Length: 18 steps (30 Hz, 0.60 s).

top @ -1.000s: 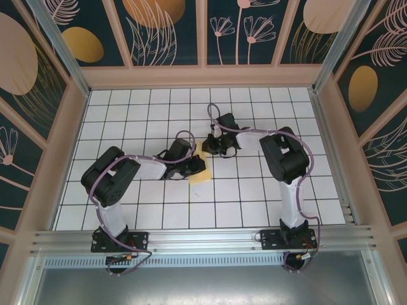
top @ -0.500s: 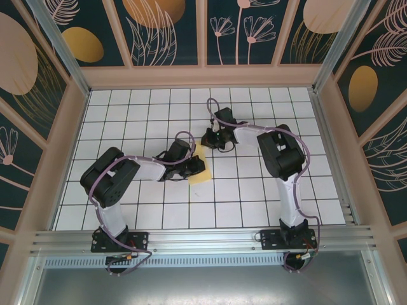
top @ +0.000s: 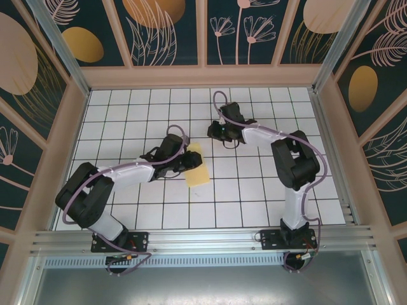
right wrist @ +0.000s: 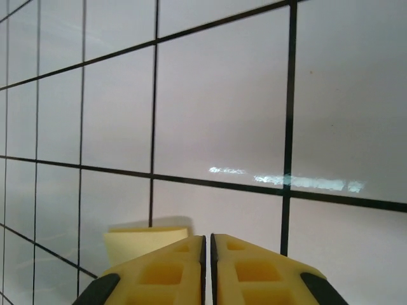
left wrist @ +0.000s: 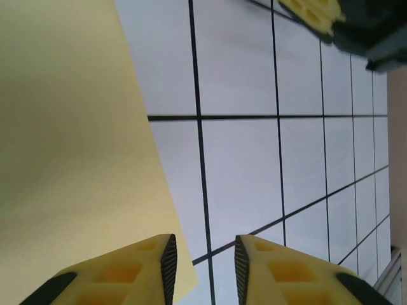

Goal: Fold a paper plane with a square sheet of paper (pick it up from the middle)
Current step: First fold in half a square sheet of paper at the center of the table, then fold the triangle a second time at the center of the table.

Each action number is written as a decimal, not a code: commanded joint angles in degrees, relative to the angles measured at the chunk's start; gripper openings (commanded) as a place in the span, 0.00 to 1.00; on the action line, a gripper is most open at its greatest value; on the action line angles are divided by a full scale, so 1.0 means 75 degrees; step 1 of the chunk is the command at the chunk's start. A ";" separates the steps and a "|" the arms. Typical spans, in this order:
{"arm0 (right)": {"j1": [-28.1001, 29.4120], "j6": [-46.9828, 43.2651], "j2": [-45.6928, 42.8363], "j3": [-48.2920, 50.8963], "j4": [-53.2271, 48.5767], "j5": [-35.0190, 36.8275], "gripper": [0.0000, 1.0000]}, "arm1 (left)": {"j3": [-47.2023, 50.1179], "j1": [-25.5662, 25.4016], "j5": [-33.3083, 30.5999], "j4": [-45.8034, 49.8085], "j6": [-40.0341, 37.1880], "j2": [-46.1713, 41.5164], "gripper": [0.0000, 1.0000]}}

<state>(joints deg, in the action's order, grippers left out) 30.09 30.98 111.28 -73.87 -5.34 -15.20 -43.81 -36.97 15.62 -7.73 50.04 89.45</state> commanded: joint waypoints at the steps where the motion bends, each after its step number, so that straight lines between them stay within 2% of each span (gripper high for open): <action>1: 0.0506 -0.0521 -0.0254 0.0333 -0.0291 0.0648 0.17 | 0.0137 0.0358 -0.0805 0.0781 -0.0194 -0.0275 0.39; 5: 0.1102 -0.0801 0.0141 -0.0039 -0.0746 0.1099 0.22 | 0.0533 0.0817 -0.1021 0.0920 -0.0105 -0.0524 0.50; 10: 0.1488 -0.0883 0.0982 -0.0867 -0.1005 0.0951 0.23 | 0.0813 0.1146 -0.1186 0.0962 -0.0049 -0.0743 0.61; 14: 0.1508 -0.0740 0.1581 -0.1447 -0.1316 0.1164 0.23 | 0.0909 0.1191 -0.1160 0.0940 -0.0040 -0.0816 0.64; 18: 0.1339 -0.0321 0.1797 -0.1463 -0.1480 0.1733 0.23 | 0.0914 0.1195 -0.1017 0.0838 -0.0039 -0.0817 0.66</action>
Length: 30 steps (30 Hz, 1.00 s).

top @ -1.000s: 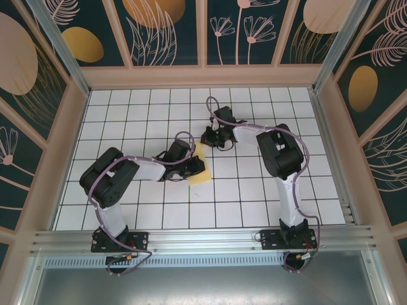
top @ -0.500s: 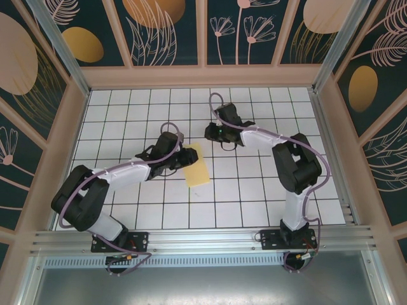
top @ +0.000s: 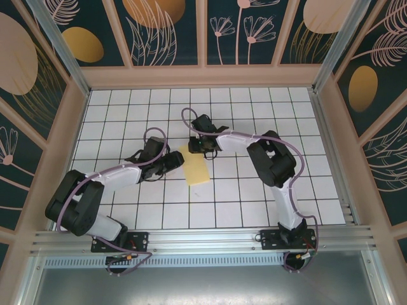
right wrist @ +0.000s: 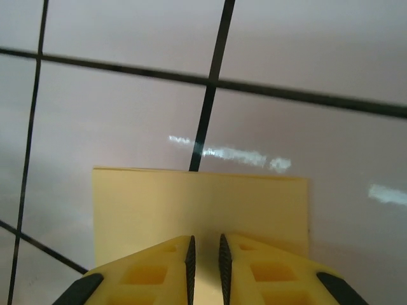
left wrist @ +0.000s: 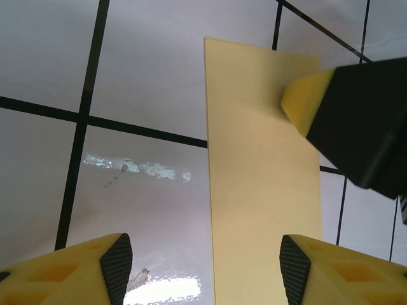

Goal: Fold a paper plane with a square sheet of paper (pick it up from the middle)
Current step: Fold the triangle a second time at the center of the table.

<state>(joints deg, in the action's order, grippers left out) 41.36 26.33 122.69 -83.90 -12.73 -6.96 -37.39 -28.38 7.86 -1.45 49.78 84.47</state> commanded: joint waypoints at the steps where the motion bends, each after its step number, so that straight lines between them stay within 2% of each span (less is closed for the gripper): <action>1: -0.0249 0.0473 0.0264 -0.0064 -0.0550 0.0797 0.22 | 0.0063 0.0051 0.0050 -0.0024 -0.0005 -0.0153 0.66; 5: -0.0565 0.1201 0.0011 0.0338 -0.0818 0.1537 0.21 | 0.0101 0.0052 0.0215 -0.0167 -0.0016 -0.0098 0.68; 10: -0.0612 0.1319 -0.0736 0.0673 -0.0664 0.1636 0.23 | 0.0122 0.0047 0.0370 -0.0307 -0.0017 -0.0047 0.69; 15: -0.0431 0.0972 -0.1182 0.0579 -0.0723 0.1458 0.34 | 0.0154 0.0058 0.0537 -0.0440 0.0005 -0.0019 0.70; 23: -0.0384 0.0637 -0.0566 0.0197 -0.1067 0.1622 0.45 | 0.0206 0.0052 0.0947 -0.0708 0.0019 0.0133 0.73; 30: -0.0394 0.0230 0.0092 -0.0553 -0.1527 0.2011 0.49 | 0.0186 0.0046 0.1333 -0.0864 -0.0025 0.0246 0.74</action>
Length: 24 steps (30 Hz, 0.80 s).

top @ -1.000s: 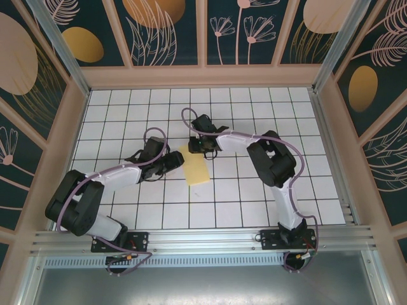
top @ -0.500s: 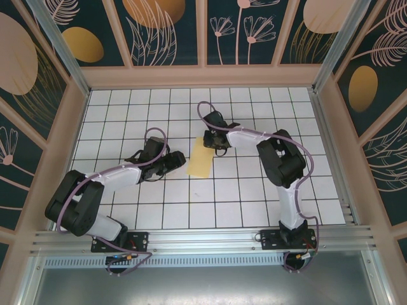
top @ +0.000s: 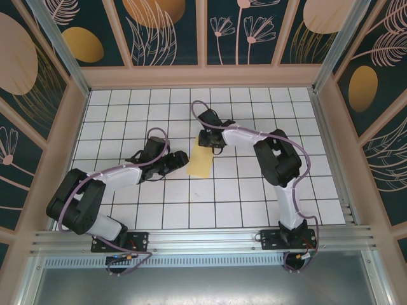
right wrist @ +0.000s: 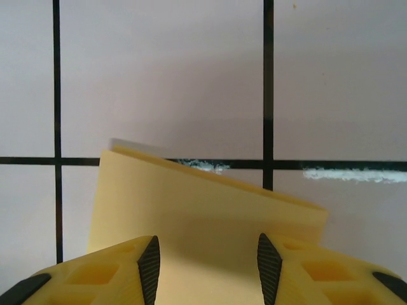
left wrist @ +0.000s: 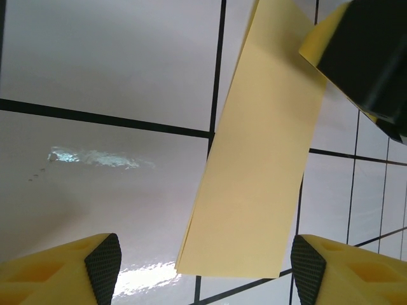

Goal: Fold a paper plane with a square sheet of paper (pick it up from the middle)
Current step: Fold the triangle a second time at the center of the table.

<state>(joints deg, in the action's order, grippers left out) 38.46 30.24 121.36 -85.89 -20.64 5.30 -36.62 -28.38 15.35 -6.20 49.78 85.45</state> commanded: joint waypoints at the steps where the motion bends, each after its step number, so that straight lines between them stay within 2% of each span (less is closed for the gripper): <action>1: -0.0003 -0.0313 0.0332 -0.0319 -0.0524 0.0482 0.49 | 0.0087 0.0046 0.0421 -0.0290 -0.0028 0.0136 0.74; 6: -0.0044 -0.0289 0.0415 -0.0109 -0.0492 0.0718 0.51 | 0.0081 0.0046 0.1001 -0.0597 -0.0028 0.0304 0.73; 10: -0.0112 -0.0172 0.0401 0.0283 -0.0175 0.0223 0.51 | 0.0125 0.0023 0.1548 -0.0980 0.0108 0.0507 0.73; 15: -0.0252 0.0018 0.0401 0.0771 0.0154 -0.0281 0.50 | 0.0160 -0.0046 0.1810 -0.1142 0.0205 0.0742 0.73; 24: -0.0370 0.0137 0.0412 0.1064 0.0326 -0.0506 0.49 | -0.0276 -0.0322 0.1566 -0.0502 -0.0079 0.1208 0.74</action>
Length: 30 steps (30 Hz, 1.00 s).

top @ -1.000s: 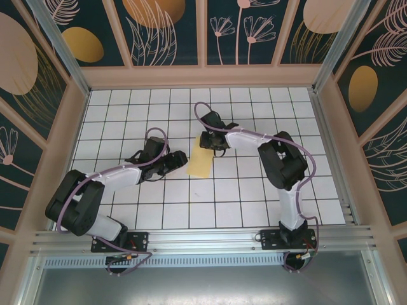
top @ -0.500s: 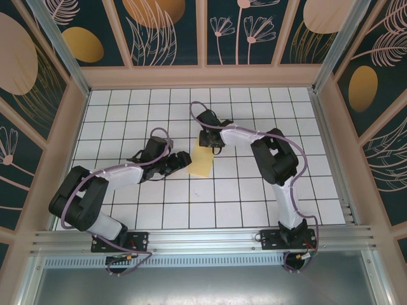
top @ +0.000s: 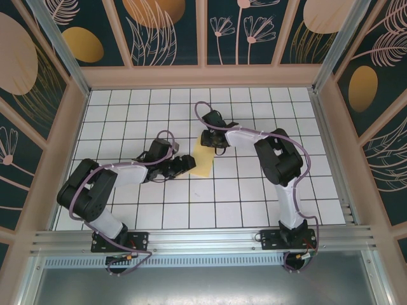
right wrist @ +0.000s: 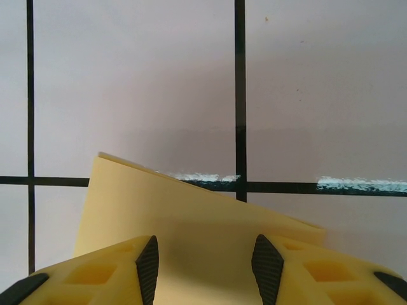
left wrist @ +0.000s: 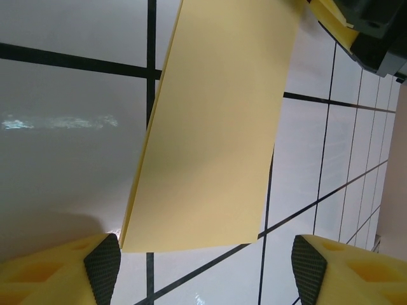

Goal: Fold a paper plane with a square sheet of paper (pick it up from the middle)
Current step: Fold the triangle a second time at the center of the table.

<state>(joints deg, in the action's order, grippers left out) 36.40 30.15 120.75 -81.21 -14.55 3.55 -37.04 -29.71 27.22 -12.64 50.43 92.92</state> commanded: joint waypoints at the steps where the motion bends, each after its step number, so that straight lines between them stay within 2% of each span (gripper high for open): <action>1: -0.0097 0.0163 0.0494 0.0454 -0.0476 -0.0274 0.49 | -0.0303 -0.0174 -0.0091 0.0466 -0.0208 0.0251 0.74; 18: -0.0097 0.0222 0.0548 0.0668 -0.0276 -0.0324 0.47 | -0.1019 -0.0339 0.0050 0.0543 -0.0395 0.0610 0.72; 24: -0.0097 0.0222 0.0570 0.0691 -0.0275 -0.0325 0.47 | -0.1413 -0.0343 -0.1745 0.2090 -0.0994 0.0355 0.72; 30: -0.0107 0.0245 0.0588 0.0731 -0.0242 -0.0327 0.47 | -0.1500 -0.0374 -0.1618 0.2319 -0.1268 0.0560 0.72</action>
<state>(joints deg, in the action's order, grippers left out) 36.07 30.57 120.25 -79.33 -11.60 2.98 -46.96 -32.18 16.40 0.78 43.53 96.77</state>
